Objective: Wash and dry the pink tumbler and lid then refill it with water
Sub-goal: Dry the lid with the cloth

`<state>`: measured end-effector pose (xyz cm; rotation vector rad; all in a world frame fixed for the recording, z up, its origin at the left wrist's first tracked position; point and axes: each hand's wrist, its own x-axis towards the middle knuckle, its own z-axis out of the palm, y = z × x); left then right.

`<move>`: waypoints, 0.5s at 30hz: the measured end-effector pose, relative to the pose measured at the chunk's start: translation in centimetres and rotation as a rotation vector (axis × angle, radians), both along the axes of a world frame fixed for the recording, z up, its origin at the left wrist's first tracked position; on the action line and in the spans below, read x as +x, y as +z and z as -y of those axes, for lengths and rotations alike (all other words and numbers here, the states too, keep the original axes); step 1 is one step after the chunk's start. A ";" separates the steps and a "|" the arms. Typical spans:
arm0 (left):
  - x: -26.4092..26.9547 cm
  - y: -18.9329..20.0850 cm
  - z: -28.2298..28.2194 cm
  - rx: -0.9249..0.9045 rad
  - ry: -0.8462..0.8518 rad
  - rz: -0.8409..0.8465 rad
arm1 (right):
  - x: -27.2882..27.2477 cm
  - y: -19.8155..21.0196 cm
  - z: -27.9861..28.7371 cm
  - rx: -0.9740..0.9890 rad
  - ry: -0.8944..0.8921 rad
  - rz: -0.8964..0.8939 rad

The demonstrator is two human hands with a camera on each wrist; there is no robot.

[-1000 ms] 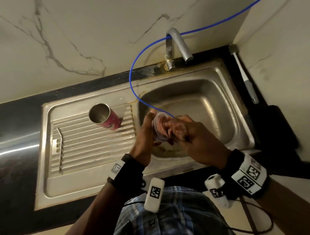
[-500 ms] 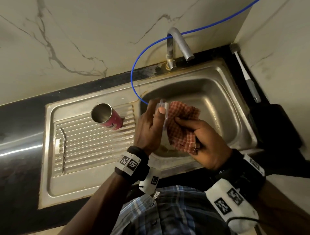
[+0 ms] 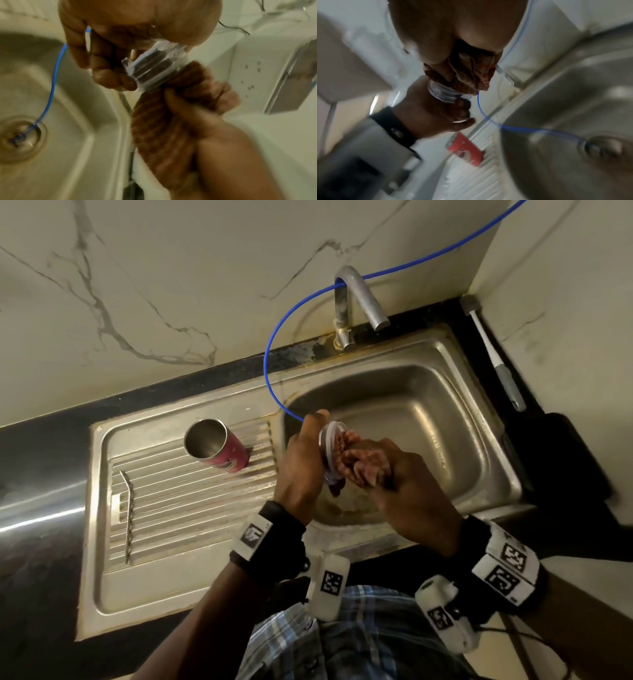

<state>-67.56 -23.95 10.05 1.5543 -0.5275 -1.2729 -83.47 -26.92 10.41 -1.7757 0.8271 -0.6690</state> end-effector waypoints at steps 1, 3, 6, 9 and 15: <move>-0.2 -0.5 -0.2 -0.074 0.066 0.116 | 0.4 0.5 -0.2 0.286 -0.051 0.128; -0.3 -1.5 -0.7 -0.253 0.125 0.428 | 0.8 1.4 -0.2 0.732 -0.110 0.325; 0.2 -3.2 -0.5 -0.221 0.145 0.453 | 0.8 1.5 -0.2 0.720 -0.046 0.344; 0.5 -1.2 0.4 0.102 0.037 -0.051 | 0.3 0.1 -0.3 0.310 0.055 0.164; 0.8 0.6 0.8 0.301 -0.030 -0.239 | -1.8 -2.4 2.1 -0.134 0.195 -0.132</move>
